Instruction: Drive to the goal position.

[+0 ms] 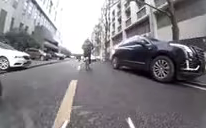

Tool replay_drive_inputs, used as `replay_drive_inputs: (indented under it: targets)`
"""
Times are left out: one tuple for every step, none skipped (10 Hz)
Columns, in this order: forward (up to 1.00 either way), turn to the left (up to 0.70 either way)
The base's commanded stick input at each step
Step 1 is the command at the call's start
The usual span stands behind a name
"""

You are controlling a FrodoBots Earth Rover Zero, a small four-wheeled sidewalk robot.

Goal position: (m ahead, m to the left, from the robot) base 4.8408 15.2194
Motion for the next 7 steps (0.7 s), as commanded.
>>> replay_drive_inputs:
  targets:
    - [0.70,-0.14]
    - [0.70,-0.14]
    - [0.70,-0.14]
    - [0.70,-0.14]
    - [0.70,-0.14]
    - [0.70,-0.14]
    - [0.70,-0.14]
